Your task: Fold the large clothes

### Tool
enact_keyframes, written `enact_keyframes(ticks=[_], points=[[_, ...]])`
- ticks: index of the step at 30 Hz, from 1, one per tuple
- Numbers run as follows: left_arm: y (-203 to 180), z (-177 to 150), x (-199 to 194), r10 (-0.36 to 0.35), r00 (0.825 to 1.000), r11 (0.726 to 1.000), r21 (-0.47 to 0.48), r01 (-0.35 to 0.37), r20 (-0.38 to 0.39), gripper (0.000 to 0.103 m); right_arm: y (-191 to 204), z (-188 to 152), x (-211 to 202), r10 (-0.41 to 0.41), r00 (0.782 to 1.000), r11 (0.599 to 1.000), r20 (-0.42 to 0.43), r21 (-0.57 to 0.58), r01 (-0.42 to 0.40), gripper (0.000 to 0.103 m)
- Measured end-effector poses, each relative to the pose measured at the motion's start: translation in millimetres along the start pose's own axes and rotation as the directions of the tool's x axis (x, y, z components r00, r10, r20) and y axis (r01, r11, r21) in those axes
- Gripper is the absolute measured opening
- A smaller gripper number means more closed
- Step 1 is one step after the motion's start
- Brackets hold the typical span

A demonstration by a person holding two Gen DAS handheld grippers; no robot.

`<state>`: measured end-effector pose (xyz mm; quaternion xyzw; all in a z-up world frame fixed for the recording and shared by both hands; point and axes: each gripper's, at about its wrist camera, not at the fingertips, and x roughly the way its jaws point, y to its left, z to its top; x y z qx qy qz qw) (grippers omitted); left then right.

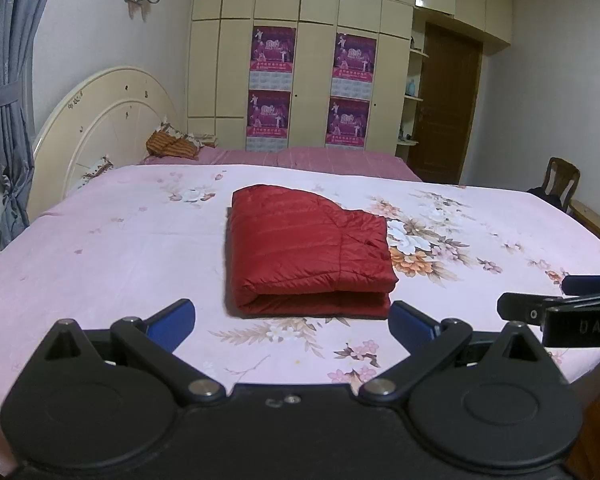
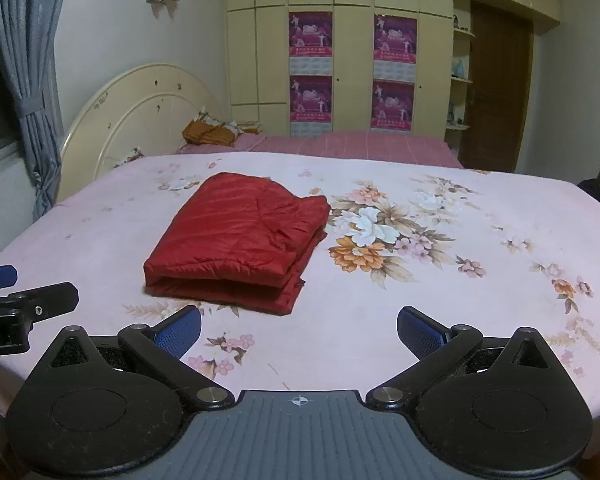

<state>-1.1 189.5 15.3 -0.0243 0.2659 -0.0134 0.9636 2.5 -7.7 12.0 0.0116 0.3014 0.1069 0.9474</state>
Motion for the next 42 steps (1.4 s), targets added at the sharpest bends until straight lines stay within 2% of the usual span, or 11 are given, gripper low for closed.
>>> enact_keyframes(ticks=[42], points=[[-3.5,2.8,-5.6,0.005,1.000,1.000,0.017,-0.005,0.024,0.103,-5.1,0.5,-6.9,0.021,1.000,1.000,0.017,-0.005,-0.021,0.103]])
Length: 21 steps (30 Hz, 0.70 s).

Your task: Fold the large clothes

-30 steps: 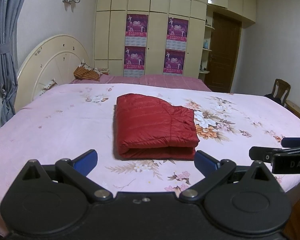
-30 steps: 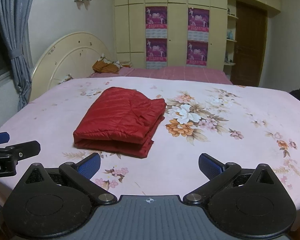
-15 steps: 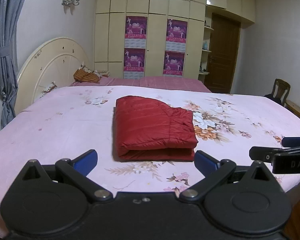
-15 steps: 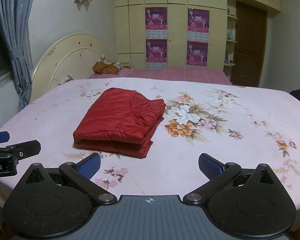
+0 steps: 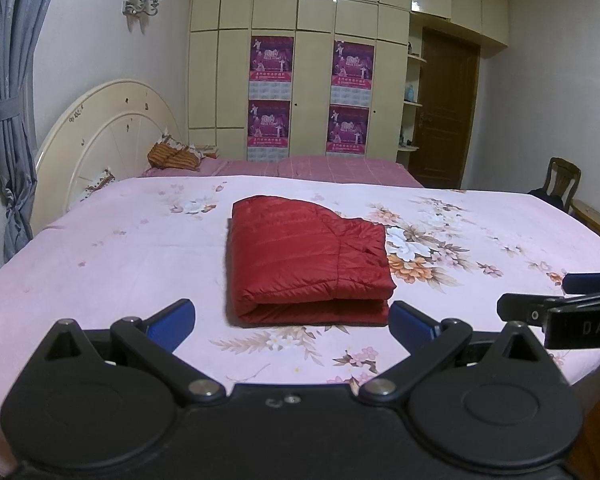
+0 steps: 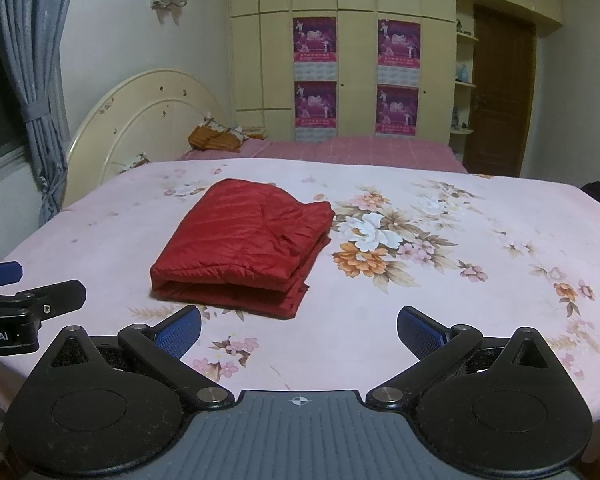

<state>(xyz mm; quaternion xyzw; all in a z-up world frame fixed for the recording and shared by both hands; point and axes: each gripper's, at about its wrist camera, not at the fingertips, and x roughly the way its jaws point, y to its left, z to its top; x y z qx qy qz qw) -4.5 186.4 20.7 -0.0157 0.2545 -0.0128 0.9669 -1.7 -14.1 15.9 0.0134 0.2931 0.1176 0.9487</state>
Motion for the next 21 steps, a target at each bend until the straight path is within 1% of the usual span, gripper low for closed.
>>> enact_keyframes(ticks=[21], points=[[-0.3,0.0,0.6,0.009,1.000,1.000,0.001,-0.009,0.003,0.103,-2.9,0.3,1.2,0.003,1.000,1.000,0.004,0.003,-0.003,0.103]])
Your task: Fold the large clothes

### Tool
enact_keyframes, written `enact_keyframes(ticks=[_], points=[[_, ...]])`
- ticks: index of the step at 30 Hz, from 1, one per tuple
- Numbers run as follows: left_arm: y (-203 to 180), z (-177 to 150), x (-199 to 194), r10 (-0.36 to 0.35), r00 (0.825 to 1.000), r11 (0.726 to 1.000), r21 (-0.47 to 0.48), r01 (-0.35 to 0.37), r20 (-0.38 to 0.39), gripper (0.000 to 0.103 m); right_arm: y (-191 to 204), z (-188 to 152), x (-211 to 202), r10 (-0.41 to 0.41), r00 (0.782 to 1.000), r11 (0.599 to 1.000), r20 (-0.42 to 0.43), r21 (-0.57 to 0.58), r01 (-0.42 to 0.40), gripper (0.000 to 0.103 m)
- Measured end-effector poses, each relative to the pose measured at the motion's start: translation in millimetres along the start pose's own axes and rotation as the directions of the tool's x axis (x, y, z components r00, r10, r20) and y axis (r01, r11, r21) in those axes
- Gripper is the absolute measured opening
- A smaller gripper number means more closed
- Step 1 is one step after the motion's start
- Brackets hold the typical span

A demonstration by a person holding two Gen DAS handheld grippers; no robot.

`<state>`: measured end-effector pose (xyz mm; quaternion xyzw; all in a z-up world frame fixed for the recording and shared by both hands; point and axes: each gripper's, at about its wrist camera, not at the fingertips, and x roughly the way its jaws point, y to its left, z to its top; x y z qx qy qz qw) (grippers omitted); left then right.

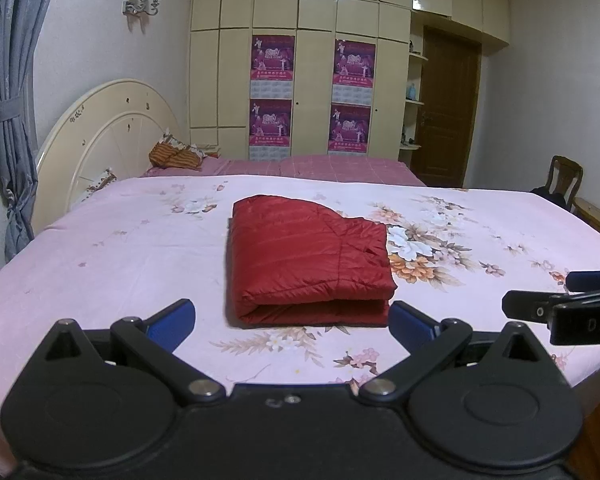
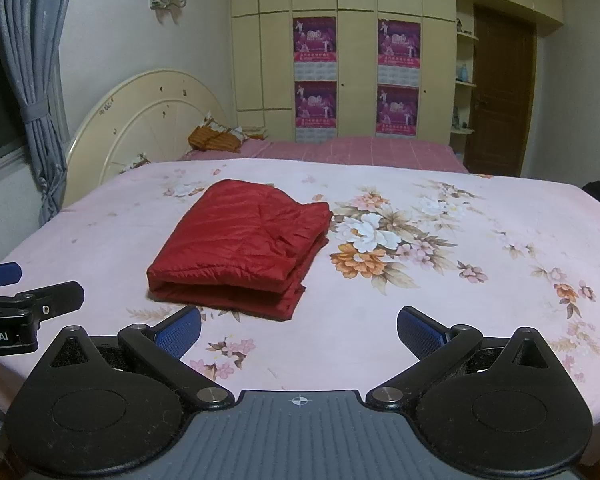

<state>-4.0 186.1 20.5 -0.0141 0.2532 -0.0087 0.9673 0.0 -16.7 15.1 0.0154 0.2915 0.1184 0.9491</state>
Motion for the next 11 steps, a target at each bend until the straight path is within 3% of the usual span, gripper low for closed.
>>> enact_keyframes(ticks=[11], points=[[-4.1,0.5,0.7,0.009,1.000,1.000,-0.007,-0.009,0.009,0.100,-8.3,0.1,-1.7,0.014,1.000,1.000,0.004,0.001,-0.014,0.103]])
